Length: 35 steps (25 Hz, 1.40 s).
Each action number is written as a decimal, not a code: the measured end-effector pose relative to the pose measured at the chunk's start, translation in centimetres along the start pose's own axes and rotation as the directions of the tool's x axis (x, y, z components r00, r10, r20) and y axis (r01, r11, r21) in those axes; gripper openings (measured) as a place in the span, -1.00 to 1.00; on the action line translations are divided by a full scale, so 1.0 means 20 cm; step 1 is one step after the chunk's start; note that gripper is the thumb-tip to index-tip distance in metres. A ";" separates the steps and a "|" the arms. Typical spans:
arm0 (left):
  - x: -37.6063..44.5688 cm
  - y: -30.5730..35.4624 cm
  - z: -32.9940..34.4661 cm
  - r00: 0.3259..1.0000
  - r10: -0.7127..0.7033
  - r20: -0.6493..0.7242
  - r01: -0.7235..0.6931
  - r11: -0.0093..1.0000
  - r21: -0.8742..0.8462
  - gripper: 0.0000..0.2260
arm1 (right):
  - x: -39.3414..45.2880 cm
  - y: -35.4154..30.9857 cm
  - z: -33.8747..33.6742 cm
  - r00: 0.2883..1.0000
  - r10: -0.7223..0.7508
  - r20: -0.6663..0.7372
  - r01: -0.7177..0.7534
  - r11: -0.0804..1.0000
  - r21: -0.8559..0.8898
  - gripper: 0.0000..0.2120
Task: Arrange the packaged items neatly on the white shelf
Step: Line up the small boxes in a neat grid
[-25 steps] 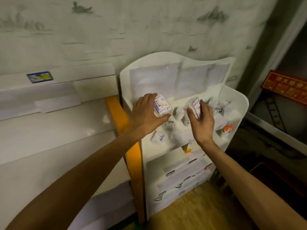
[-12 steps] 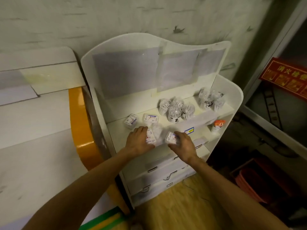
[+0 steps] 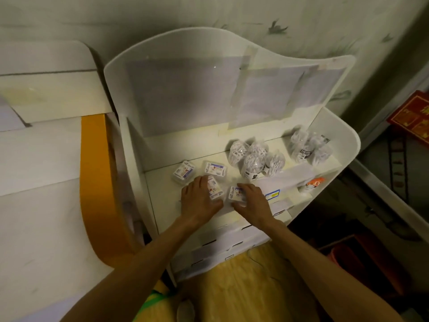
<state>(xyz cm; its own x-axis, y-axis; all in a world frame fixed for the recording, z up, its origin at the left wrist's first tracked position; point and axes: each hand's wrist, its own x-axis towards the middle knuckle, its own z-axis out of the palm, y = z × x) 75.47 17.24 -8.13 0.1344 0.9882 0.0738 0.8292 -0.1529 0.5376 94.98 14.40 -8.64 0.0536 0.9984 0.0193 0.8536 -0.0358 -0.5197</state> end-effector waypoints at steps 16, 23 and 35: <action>0.05 -0.18 0.03 0.949 -0.230 -0.215 0.223 0.973 -0.058 -0.16 | 0.15 0.10 0.16 0.953 -0.299 -0.047 0.303 0.946 0.119 -0.34; 0.06 -0.13 0.05 0.891 -0.341 -0.302 0.346 0.938 -0.038 -0.19 | 0.22 0.07 0.22 0.897 -0.441 -0.034 0.441 0.889 0.120 -0.31; 0.02 -0.12 0.06 0.750 -0.521 -0.407 0.494 0.851 -0.178 -0.22 | 0.33 0.09 0.24 0.796 -0.606 0.014 0.594 0.784 0.179 -0.39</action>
<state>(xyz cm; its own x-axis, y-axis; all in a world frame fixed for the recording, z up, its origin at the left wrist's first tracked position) 74.14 17.99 -10.46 -0.5522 0.8254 0.1171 0.6752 0.3605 0.6435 94.45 21.07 -13.56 -0.4817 0.8167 0.3179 0.6083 0.5727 -0.5495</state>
